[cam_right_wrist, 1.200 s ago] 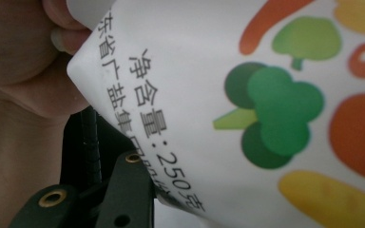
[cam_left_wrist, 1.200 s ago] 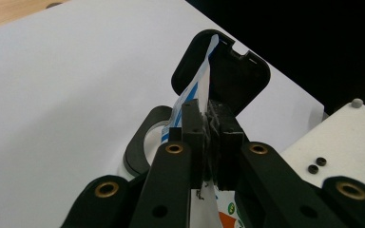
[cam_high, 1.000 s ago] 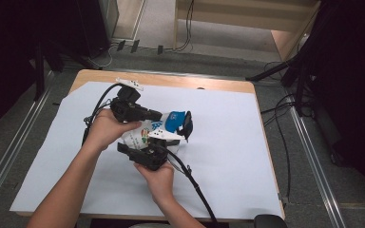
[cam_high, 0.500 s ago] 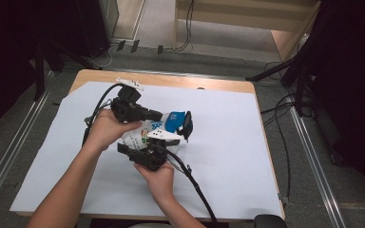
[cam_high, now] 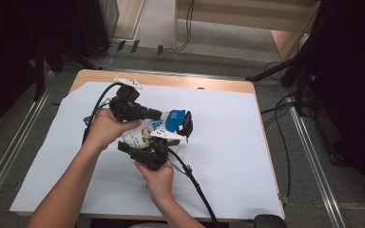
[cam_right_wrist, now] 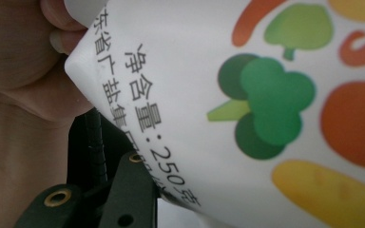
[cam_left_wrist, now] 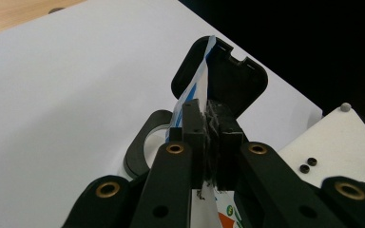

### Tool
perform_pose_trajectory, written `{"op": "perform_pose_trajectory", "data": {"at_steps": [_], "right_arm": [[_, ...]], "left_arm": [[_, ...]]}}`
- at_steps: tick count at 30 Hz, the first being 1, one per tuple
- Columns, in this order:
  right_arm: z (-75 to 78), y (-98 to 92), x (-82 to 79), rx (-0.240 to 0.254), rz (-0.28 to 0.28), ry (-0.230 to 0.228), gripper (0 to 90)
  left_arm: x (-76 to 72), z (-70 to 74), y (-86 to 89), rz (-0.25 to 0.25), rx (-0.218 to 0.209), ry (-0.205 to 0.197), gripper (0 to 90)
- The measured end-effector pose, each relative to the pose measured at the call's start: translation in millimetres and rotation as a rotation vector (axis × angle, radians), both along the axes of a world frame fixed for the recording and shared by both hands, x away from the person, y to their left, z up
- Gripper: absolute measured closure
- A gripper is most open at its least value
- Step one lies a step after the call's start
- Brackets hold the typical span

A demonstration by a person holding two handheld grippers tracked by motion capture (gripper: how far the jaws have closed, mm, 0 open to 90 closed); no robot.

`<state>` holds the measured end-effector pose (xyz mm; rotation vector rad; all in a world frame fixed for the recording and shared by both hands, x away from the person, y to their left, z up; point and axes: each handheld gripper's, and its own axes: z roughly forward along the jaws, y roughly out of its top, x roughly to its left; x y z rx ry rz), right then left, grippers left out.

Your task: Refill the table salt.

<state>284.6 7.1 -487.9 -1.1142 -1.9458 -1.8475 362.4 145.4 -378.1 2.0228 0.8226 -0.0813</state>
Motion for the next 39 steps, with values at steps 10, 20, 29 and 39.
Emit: {"op": "perform_pose_trajectory", "data": {"at_steps": [10, 20, 29, 39], "right_arm": [[0.0, -0.4, 0.6, 0.009, -0.007, -0.001, 69.1], [-0.3, -0.5, 1.0, 0.031, -0.01, 0.024, 69.1], [0.6, 0.3, 0.4, 0.007, 0.001, -0.005, 65.8], [3.2, 1.4, -1.8, -0.081, 0.008, -0.077, 65.7]], "left_arm": [[-0.6, 0.8, 0.1, 0.005, -0.004, -0.006, 86.8], [-0.1, 0.5, -0.2, 0.008, -0.001, -0.004, 86.7], [-0.3, 0.4, -1.6, 0.031, 0.013, -0.011, 90.0], [0.6, 0.1, -1.4, 0.041, 0.004, 0.004, 90.0]]}}
